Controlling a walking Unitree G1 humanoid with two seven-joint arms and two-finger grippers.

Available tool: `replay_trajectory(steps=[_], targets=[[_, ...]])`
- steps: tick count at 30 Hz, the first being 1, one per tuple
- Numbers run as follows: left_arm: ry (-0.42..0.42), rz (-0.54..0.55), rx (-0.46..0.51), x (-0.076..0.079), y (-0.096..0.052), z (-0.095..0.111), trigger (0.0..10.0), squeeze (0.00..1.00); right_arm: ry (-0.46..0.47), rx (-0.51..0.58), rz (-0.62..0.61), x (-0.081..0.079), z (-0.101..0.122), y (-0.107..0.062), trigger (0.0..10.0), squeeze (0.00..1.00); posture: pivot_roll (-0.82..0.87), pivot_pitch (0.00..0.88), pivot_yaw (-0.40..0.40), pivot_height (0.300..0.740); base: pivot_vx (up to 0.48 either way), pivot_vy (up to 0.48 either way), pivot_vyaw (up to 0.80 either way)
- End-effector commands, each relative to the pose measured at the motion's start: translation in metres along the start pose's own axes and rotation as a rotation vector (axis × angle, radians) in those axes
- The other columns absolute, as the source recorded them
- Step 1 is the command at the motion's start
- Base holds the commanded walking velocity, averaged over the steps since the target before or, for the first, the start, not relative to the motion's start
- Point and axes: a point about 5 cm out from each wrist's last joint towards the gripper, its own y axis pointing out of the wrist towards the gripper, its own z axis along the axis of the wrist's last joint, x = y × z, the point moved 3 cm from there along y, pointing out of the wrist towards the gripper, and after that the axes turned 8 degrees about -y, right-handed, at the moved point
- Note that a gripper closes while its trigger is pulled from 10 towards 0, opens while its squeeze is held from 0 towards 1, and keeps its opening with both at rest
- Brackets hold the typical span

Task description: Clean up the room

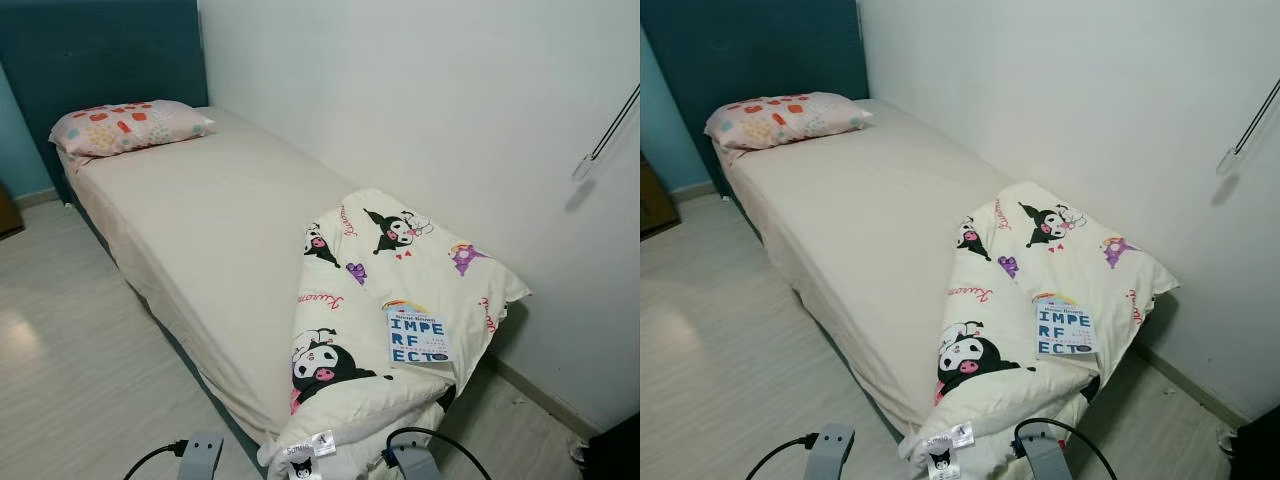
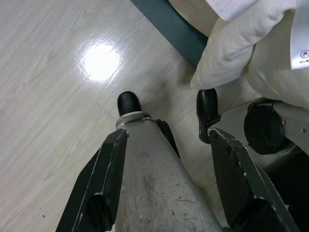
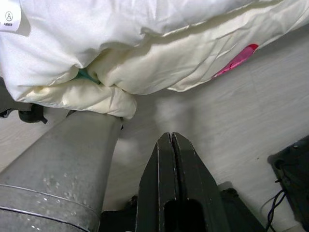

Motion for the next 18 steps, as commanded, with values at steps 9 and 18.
replay_trajectory(steps=[9, 18], targets=[[0.05, -0.02, -0.003, 0.003, 0.0, 0.002, 10.0, 0.0, 0.047, 0.006, -0.017, 0.001, 0.005, 0.001, 10.0, 0.0, -0.07, 0.0, -0.046, 0.721, 0.0, -0.363, 0.0], [0.078, -0.027, 0.01, 0.003, 0.001, 0.012, 10.0, 0.0, 0.073, 0.013, -0.021, 0.001, 0.009, 0.001, 10.0, 0.0, -0.08, 0.0, -0.016, 0.721, 0.0, -0.426, 0.0]])
